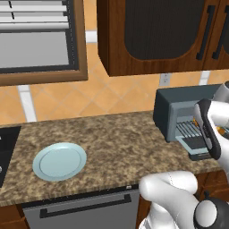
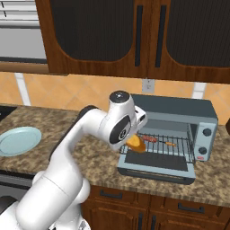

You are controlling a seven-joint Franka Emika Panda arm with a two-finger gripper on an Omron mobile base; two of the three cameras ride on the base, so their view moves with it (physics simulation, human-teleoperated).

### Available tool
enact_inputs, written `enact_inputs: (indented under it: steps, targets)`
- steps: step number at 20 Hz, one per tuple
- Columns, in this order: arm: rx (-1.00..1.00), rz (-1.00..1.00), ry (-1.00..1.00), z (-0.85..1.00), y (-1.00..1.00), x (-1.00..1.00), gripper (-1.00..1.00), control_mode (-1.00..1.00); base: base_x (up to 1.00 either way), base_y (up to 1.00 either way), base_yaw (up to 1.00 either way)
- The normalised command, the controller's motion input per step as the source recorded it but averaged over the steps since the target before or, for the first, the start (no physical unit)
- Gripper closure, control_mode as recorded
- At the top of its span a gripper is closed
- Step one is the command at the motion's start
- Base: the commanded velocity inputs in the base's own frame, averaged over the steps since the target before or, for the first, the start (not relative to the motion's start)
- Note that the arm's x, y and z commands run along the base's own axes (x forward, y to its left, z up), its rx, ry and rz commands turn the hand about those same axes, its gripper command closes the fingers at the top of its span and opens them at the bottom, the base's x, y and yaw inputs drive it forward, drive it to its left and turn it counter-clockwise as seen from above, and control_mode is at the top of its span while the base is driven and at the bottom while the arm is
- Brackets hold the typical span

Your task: Pick up the kebab skewer and baguette bread, and place them inside the toaster oven. Close the toaster oven door and start by setting the timer.

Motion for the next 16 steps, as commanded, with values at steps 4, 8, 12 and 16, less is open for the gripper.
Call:
enact_inputs:
  steps: [4, 8, 12, 16]
  targets:
    - [-0.02, 0.03, 0.00, -0.26, -0.03, 0.04, 1.00, -1.00, 0.00, 0.00, 0.00]
    - [0.00, 0.02, 0.00, -0.36, 0.00, 0.11, 1.00, -1.00, 0.00, 0.00, 0.00]
    - [0.00, 0.01, 0.00, -0.17, 0.00, 0.26, 1.00, -1.00, 0.00, 0.00, 0.00]
    - [0.00, 0.00, 0.00, -0.04, 0.00, 0.36, 1.00, -1.00, 0.00, 0.00, 0.00]
